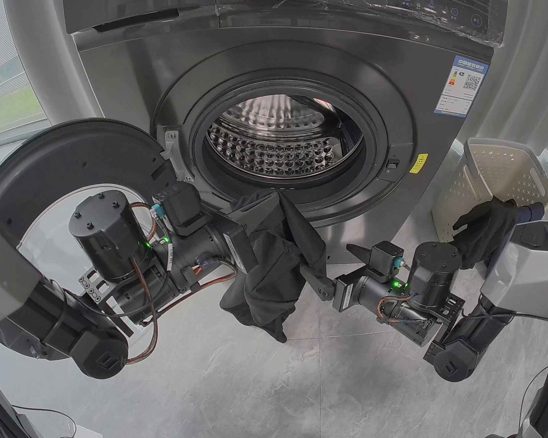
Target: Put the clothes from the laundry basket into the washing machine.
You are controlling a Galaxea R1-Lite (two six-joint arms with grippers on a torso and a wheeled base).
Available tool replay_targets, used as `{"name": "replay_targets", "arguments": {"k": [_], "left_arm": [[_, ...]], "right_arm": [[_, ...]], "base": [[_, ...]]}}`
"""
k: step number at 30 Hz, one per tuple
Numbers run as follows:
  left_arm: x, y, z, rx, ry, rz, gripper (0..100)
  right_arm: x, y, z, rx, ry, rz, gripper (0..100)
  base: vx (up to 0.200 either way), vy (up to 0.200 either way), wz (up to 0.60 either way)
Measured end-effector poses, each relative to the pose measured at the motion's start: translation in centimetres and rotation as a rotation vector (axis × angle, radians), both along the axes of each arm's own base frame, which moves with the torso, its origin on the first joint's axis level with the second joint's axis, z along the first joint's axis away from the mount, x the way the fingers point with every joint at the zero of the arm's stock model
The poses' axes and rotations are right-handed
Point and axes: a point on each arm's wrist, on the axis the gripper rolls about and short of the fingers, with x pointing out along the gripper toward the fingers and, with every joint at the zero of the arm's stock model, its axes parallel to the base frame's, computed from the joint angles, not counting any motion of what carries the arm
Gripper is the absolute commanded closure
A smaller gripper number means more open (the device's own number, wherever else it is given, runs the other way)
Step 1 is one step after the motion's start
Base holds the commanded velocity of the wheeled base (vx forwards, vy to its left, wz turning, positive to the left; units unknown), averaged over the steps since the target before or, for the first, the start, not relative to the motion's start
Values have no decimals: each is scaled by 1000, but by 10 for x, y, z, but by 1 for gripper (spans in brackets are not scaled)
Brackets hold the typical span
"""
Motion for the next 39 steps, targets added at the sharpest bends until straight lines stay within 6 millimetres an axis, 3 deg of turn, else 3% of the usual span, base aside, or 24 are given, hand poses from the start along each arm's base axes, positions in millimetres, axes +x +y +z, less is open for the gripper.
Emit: {"name": "replay_targets", "arguments": {"k": [8, 18, 30, 38, 39], "left_arm": [[-1, -2, 0, -1, -3, -8, 100], [-3, -2, 1, -4, -6, -13, 100], [-3, -1, 1, -4, -9, -9, 100], [-3, -1, 0, -2, -5, -11, 100], [-3, -1, 0, 0, -5, -11, 100]], "right_arm": [[7, -11, -11, -20, -1, -17, 0], [31, 0, -1, 30, -69, -32, 0], [19, 15, -6, 34, -68, 26, 0], [28, 22, 6, 83, -112, 31, 0], [30, 22, 7, 91, -118, 29, 100]], "base": [[0, 0, 0], [0, 0, 0], [0, 0, 0], [0, 0, 0], [0, 0, 0]]}}
